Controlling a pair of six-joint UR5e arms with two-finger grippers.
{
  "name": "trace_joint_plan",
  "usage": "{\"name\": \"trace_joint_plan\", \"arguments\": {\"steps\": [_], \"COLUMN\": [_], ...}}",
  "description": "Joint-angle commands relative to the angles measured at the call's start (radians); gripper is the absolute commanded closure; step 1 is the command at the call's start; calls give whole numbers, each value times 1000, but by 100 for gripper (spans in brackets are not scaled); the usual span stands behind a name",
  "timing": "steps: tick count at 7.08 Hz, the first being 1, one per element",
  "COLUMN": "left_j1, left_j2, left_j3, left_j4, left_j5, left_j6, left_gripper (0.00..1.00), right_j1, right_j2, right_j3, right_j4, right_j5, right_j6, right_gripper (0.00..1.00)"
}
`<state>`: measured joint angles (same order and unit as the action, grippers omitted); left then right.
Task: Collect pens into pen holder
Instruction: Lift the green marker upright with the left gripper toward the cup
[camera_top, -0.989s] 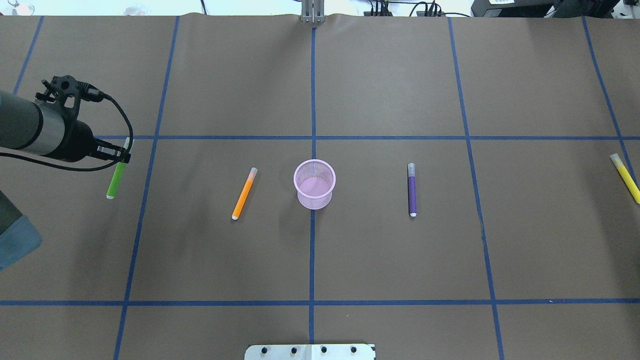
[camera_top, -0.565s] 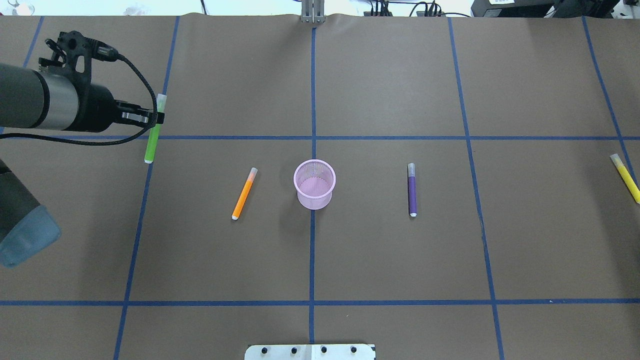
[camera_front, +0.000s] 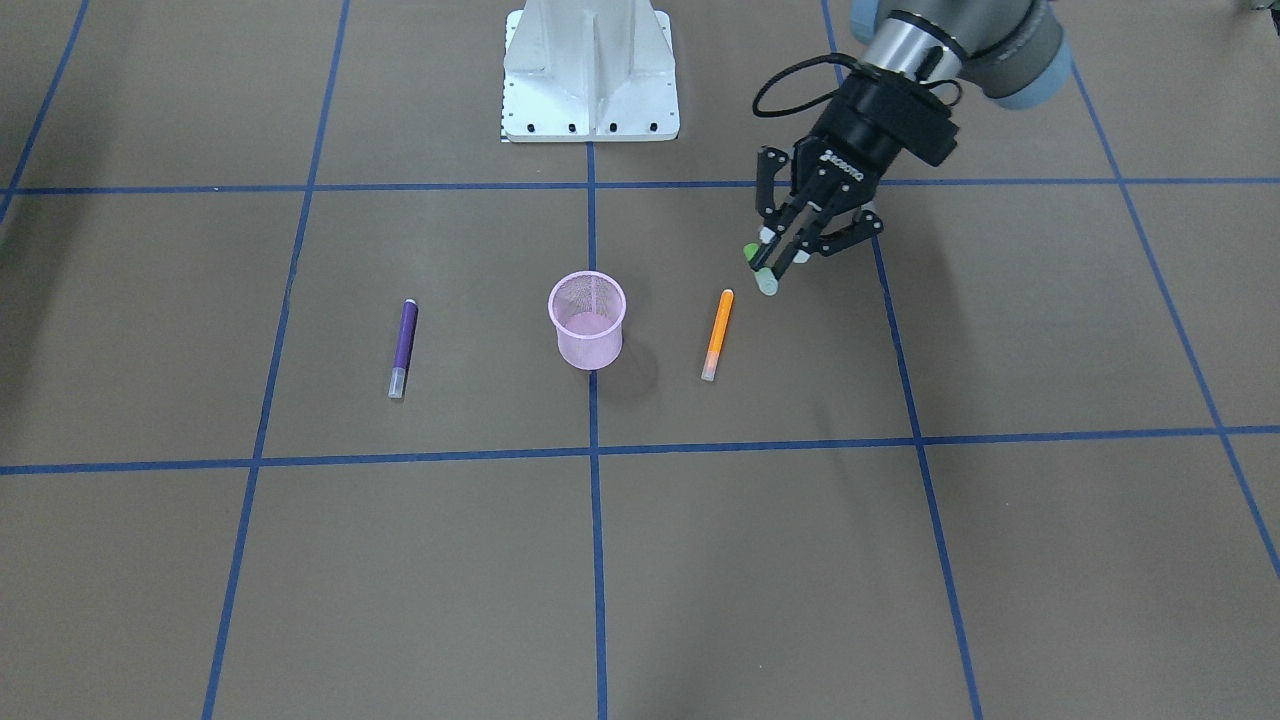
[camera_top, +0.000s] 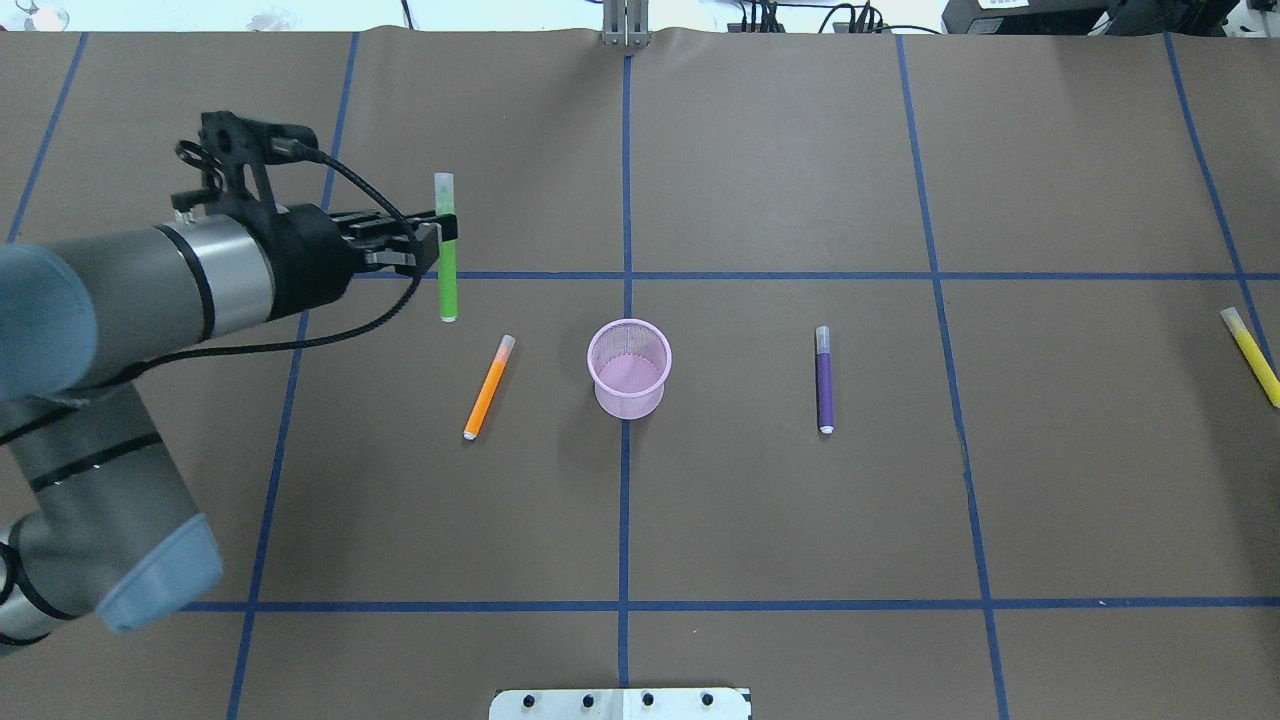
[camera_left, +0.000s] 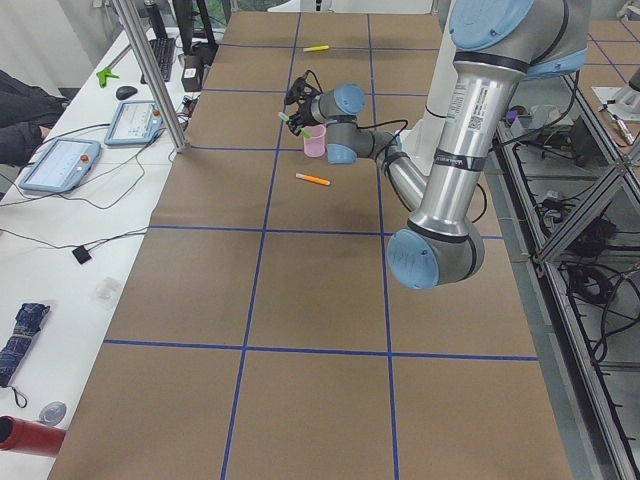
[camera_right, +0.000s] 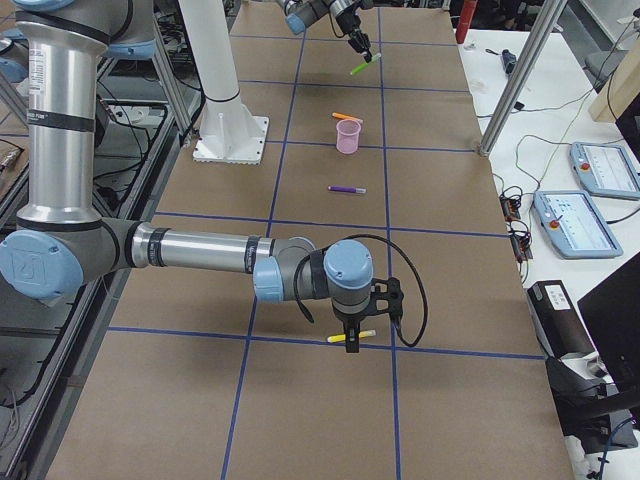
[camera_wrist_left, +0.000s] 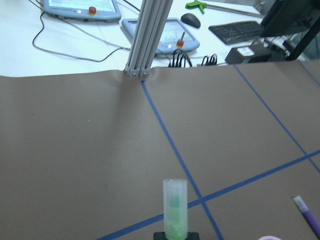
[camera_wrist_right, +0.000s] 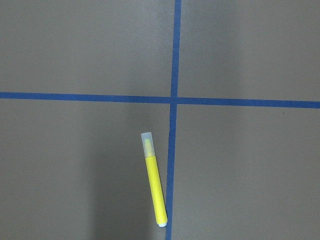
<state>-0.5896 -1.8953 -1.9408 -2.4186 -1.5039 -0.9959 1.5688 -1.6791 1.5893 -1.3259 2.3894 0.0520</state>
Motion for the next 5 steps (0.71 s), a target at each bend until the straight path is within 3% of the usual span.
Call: {"name": "trace_joint_plan", "arguments": {"steps": [1, 5], "left_j1": [59, 60], "left_j2": [-87, -88], "left_j3": [51, 57], "left_j4": [-16, -17], "left_j5": [88, 86], "left_j6": [-49, -50], "left_gripper": [100, 100], "right_j1": [-73, -232], "right_j2": [28, 134], "right_j3": [-196, -265], "right_j4": [233, 238], "right_j5": [0, -12], "right_j6": [2, 28], "right_gripper": [1, 1]}}
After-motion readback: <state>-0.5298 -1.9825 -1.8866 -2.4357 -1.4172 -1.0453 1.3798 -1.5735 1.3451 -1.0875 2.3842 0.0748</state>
